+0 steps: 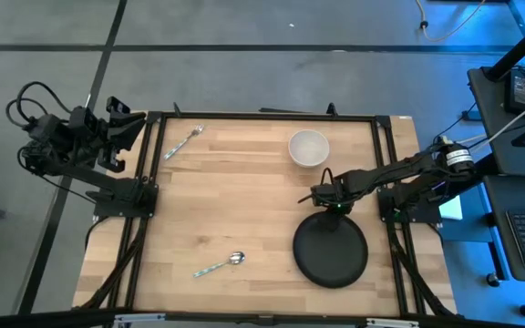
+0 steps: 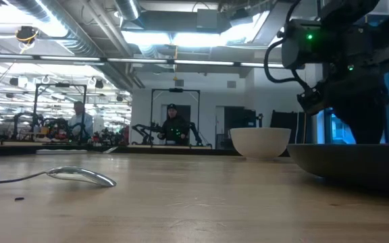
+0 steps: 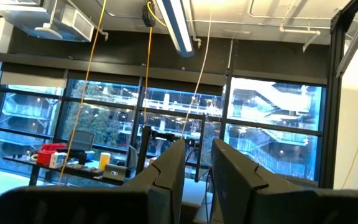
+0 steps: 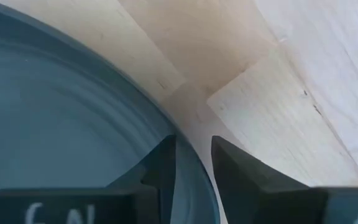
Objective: Set table place
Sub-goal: Move the black plate to the center, then put the white bowl on the black plate
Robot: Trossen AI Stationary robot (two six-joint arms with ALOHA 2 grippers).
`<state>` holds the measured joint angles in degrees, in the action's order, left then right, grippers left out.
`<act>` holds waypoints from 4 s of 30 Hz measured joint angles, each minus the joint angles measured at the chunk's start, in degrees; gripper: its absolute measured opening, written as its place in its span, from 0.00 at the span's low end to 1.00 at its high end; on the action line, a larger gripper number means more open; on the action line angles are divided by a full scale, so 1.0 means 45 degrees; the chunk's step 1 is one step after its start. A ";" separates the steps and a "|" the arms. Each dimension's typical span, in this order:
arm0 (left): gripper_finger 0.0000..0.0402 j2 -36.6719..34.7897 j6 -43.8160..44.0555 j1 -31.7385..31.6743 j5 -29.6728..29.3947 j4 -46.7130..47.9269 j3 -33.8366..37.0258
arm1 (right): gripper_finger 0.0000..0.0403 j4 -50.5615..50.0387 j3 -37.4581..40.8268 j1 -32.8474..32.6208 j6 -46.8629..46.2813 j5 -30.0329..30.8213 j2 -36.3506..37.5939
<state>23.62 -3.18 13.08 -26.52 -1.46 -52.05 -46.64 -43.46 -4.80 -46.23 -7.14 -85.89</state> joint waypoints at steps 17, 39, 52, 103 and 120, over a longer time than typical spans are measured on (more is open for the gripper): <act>0.18 -0.0001 0.0000 0.0003 0.0000 0.0001 0.0001 | 0.04 0.0467 -0.0024 0.0005 -0.0141 -0.0522 0.0068; 0.18 0.0000 0.0000 -0.0001 0.0000 -0.0003 0.0000 | 0.02 0.1072 -0.3973 0.2086 0.1578 0.1755 0.0034; 0.18 0.0000 0.0000 0.0004 0.0000 -0.0001 0.0000 | 0.02 0.2721 -0.3997 0.2759 0.0454 0.1444 -0.0747; 0.18 0.0004 0.0000 -0.0001 0.0000 0.0252 0.0005 | 0.21 0.2813 -0.3973 0.1889 -0.2332 0.0574 -0.3114; 0.18 0.0004 0.0000 0.0000 0.0000 0.0326 0.0005 | 0.19 0.2765 -0.3973 0.1894 -0.2245 0.1046 -0.3143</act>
<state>23.64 -3.18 13.08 -26.52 0.01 -52.03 -34.19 -61.34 3.73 -56.34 -2.44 -100.03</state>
